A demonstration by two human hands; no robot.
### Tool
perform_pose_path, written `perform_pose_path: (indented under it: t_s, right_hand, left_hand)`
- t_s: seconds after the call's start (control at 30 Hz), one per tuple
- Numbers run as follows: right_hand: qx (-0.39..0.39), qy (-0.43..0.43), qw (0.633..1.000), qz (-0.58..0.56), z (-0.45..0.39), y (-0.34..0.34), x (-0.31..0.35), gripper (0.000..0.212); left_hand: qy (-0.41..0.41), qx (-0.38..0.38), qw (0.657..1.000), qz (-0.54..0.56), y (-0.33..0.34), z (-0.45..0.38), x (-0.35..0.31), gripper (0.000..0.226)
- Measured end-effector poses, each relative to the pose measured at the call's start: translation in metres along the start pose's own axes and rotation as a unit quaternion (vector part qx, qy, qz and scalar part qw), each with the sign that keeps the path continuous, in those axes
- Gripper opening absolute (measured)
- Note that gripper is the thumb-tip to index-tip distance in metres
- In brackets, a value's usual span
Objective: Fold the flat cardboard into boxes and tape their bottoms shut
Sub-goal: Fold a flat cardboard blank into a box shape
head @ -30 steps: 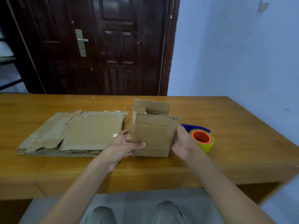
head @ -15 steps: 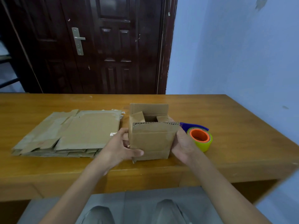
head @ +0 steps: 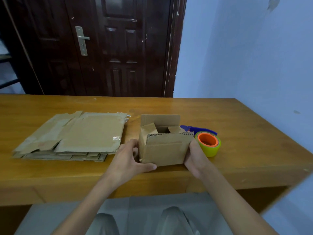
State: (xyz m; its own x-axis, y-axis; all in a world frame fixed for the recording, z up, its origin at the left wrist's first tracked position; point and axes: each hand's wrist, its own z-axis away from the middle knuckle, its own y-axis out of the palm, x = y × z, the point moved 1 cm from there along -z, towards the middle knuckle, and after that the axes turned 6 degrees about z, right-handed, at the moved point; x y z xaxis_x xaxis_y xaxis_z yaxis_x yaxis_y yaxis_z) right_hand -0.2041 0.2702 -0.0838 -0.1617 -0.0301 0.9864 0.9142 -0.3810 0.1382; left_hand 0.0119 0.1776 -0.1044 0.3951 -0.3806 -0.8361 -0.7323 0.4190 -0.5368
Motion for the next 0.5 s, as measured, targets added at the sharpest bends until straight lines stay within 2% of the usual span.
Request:
perform_pose_path:
  t_s: [0.17, 0.27, 0.4, 0.5]
  right_hand:
    - [-0.009, -0.029, 1.000, 0.002, -0.015, 0.001, 0.003, 0.037]
    - [-0.024, -0.013, 0.999, -0.017, -0.017, 0.003, -0.004, 0.052]
    - [-0.017, -0.040, 0.999, 0.024, -0.015, 0.000, -0.009, 0.039]
    - [-0.037, -0.003, 0.993, 0.109, -0.019, -0.003, -0.006, 0.032]
  left_hand:
    - [0.014, -0.004, 1.000, 0.027, -0.001, -0.006, -0.005, 0.085]
    - [0.009, -0.009, 0.999, 0.039, 0.004, -0.007, 0.000, 0.091]
    - [0.037, -0.034, 0.996, -0.070, 0.012, -0.010, 0.004, 0.101]
    - [0.043, -0.017, 0.992, -0.120, 0.008, -0.012, 0.003, 0.110]
